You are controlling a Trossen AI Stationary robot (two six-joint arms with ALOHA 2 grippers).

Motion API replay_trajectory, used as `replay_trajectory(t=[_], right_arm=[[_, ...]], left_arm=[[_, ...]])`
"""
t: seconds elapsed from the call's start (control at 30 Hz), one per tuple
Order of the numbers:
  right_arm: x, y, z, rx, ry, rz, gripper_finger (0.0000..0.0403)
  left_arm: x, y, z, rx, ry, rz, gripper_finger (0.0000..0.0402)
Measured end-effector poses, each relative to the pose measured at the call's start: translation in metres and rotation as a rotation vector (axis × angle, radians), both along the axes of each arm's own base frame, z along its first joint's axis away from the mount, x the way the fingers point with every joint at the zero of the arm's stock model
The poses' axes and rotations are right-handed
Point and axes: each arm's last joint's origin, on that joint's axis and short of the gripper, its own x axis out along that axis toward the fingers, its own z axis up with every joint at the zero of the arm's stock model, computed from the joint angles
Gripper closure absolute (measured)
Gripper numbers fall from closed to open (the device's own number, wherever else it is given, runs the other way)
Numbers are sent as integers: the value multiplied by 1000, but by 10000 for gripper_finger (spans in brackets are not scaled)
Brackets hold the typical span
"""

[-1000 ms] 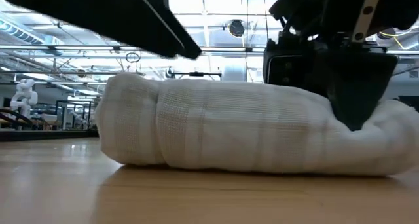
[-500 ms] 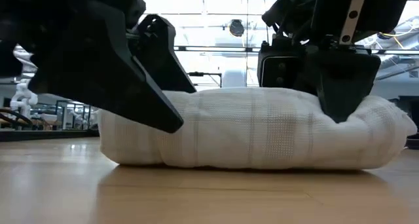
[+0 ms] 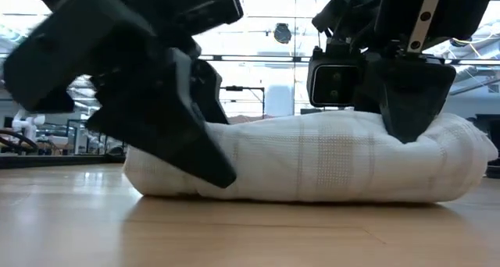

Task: Roll towel into tight, uniform cylinder
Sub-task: Roll the white towel

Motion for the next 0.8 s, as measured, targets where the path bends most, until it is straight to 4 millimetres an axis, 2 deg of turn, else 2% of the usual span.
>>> replay_trajectory(t=[0.13, 0.23, 0.4, 0.5, 0.67, 0.8], right_arm=[[0, 0, 0, 6, 9, -7, 336], [0, -1, 2, 22, 26, -23, 307], [-6, -4, 25, 4, 5, -49, 234], [-16, -7, 43, -64, -2, -90, 191], [-39, -2, 77, -247, -77, -177, 138], [-53, 13, 94, -351, -180, -239, 105]], left_arm=[[4, 7, 0, -57, 11, 33, 139], [7, 11, 0, -91, 22, 41, 190], [9, 15, 3, -157, 44, 21, 278], [10, 20, 10, -243, 75, 16, 314], [15, 33, 17, -395, 117, -2, 321], [22, 44, 19, -528, 153, -44, 316]])
